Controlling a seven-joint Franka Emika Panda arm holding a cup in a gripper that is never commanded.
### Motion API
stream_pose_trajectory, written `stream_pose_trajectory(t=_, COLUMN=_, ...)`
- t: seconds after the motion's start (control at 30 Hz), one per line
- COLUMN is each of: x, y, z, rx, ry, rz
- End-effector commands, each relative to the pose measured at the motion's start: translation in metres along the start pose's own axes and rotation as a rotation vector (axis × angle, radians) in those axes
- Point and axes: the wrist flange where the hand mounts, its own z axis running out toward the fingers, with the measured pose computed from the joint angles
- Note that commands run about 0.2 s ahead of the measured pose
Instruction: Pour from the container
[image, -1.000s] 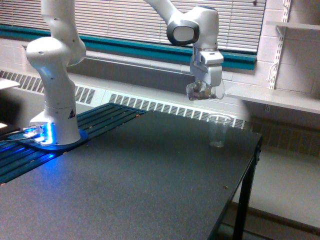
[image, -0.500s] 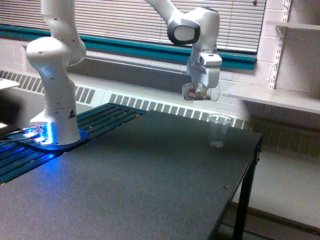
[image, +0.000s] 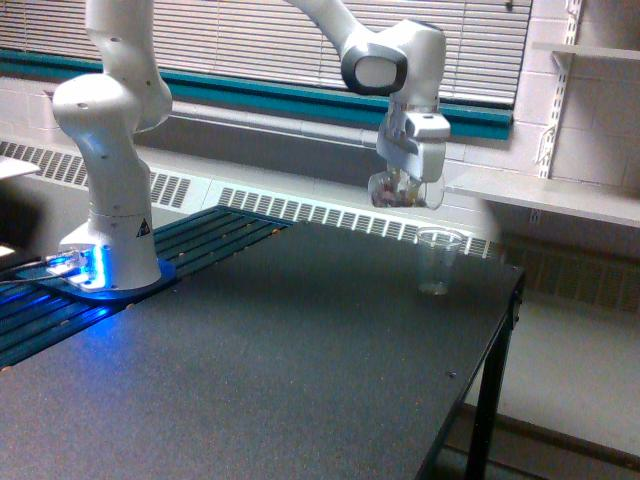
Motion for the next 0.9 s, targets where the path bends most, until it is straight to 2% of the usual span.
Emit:
stream_pose_trajectory(t=0.03, x=0.0081, y=-0.0003, z=-0.0055, rx=-0.01, ry=-0.019, rz=-0.014)
stream_pose_trajectory(t=0.2, x=0.0079, y=-0.0004, z=-0.0068, rx=-0.025, ry=-0.043, rz=-0.03)
stream_pose_trajectory(t=0.6, x=0.0142, y=-0.0022, z=-0.0029, rx=-0.045, ry=-0.047, rz=-0.027)
stream_pose_trajectory(t=0.9, x=0.0129, y=-0.0038, z=-0.0063, rx=-0.06, ry=-0.073, rz=-0.047)
